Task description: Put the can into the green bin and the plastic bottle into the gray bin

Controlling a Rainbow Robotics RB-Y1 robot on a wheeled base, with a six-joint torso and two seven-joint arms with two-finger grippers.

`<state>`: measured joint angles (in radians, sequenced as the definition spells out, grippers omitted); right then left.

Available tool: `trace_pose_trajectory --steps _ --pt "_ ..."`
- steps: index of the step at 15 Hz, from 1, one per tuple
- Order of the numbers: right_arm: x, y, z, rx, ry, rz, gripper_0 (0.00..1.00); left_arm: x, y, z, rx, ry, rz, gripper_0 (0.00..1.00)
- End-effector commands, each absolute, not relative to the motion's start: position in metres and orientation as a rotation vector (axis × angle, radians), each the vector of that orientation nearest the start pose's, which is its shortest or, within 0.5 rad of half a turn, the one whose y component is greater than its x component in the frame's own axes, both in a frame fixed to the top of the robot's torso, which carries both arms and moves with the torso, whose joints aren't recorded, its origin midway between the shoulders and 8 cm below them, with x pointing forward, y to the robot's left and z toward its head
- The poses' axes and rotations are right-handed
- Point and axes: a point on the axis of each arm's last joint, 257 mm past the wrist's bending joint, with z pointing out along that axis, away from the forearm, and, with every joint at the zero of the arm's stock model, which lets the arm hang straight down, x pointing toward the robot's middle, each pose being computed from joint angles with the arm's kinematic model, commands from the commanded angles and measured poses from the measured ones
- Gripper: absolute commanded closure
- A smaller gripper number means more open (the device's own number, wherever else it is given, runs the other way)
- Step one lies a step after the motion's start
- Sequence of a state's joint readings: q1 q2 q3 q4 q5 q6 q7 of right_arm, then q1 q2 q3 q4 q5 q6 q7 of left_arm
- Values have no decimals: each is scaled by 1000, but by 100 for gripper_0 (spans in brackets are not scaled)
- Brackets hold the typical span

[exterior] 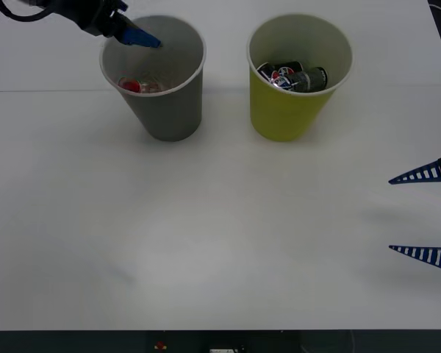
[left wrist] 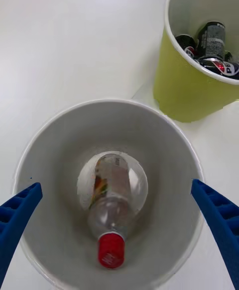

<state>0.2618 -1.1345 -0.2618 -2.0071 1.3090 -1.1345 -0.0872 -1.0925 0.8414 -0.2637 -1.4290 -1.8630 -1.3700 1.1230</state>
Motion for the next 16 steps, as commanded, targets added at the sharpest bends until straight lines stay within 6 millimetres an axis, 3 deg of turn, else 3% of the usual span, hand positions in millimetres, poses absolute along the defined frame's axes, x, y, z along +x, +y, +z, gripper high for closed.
trace_pose_trajectory --steps 1,10,16 --pt "341 -286 -167 -1634 1596 209 0 550 170 28 1168 1890 -250 0" --pt "341 -286 -167 -1634 1596 209 0 470 242 -27 1388 1677 -324 0" --pt "341 -286 -167 -1634 1596 209 0 420 272 -68 1472 1589 -310 0"
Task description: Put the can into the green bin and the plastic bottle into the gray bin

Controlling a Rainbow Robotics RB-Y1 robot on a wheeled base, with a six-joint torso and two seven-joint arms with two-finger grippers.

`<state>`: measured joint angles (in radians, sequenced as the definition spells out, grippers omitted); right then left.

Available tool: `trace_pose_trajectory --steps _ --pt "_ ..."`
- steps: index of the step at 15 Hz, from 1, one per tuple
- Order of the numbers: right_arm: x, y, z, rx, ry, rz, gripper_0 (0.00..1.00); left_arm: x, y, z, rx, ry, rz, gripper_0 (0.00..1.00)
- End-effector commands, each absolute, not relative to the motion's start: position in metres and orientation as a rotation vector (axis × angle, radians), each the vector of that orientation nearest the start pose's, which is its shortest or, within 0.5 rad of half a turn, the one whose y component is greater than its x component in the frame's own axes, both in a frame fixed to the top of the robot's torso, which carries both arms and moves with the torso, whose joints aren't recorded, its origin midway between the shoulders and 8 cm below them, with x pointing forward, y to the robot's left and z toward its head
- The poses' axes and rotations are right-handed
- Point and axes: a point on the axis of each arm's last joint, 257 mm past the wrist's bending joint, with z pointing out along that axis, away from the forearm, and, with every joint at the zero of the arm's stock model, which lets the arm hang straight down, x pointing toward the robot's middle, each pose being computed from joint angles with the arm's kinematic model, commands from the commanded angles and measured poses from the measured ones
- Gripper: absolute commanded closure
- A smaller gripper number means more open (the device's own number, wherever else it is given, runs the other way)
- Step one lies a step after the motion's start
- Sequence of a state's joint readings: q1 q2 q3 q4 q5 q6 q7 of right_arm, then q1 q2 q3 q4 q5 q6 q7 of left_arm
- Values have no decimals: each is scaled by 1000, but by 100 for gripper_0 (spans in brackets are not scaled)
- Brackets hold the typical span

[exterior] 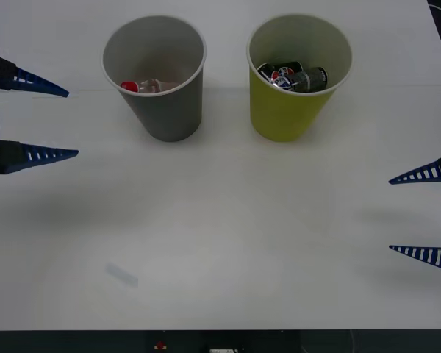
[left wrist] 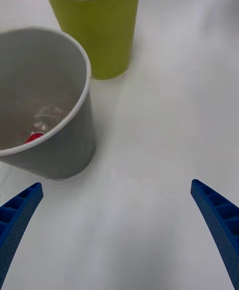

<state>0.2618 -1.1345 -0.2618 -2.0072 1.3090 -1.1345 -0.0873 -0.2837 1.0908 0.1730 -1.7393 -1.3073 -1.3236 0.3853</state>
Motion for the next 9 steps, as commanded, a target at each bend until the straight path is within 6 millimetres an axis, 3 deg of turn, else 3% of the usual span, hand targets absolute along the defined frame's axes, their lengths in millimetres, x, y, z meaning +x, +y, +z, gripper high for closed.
trace_pose_trajectory --steps 1,9 --pt "341 -286 -167 -1634 1596 209 0 410 276 -77 1489 1580 -312 0" --pt "341 -286 -167 -1634 1596 209 0 355 304 -121 1649 1526 -257 0"
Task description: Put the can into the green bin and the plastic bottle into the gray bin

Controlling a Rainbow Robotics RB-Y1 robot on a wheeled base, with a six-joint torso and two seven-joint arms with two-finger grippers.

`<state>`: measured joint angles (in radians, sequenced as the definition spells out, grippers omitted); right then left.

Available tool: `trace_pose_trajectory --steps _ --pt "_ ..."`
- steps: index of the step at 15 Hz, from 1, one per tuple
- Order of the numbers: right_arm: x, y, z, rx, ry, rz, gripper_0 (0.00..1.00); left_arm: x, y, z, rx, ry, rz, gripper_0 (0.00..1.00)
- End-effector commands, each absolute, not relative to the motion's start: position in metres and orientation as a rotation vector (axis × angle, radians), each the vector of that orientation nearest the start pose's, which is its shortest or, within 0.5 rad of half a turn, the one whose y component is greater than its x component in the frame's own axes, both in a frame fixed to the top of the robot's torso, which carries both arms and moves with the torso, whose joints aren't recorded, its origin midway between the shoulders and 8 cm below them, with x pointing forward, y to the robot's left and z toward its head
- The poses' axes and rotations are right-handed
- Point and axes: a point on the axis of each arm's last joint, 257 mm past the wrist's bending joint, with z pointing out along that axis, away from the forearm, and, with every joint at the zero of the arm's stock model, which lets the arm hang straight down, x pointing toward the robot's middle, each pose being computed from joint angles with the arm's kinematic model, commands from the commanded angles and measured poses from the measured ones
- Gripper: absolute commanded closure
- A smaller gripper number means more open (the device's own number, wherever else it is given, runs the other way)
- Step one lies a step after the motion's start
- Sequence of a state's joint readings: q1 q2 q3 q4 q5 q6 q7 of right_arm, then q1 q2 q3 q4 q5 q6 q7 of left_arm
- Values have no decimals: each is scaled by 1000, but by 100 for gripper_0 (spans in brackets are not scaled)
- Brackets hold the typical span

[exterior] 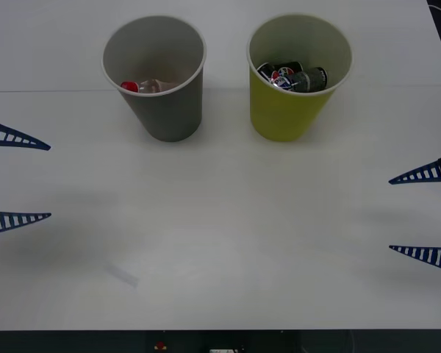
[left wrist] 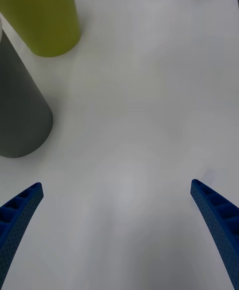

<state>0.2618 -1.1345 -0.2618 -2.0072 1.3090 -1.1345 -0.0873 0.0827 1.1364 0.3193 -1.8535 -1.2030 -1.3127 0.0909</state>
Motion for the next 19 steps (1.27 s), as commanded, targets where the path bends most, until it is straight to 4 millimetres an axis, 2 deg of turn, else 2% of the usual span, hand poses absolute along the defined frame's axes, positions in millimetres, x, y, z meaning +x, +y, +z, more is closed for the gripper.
trace_pose_trajectory --steps 1,7,19 --pt "341 -286 -167 -1634 1596 209 0 352 307 -124 1674 1516 -249 0" --pt "341 -286 -167 -1634 1596 209 0 334 311 -143 1673 1536 -283 0" --pt "341 -286 -167 -1634 1596 209 0 331 314 -151 1617 1569 -278 0"
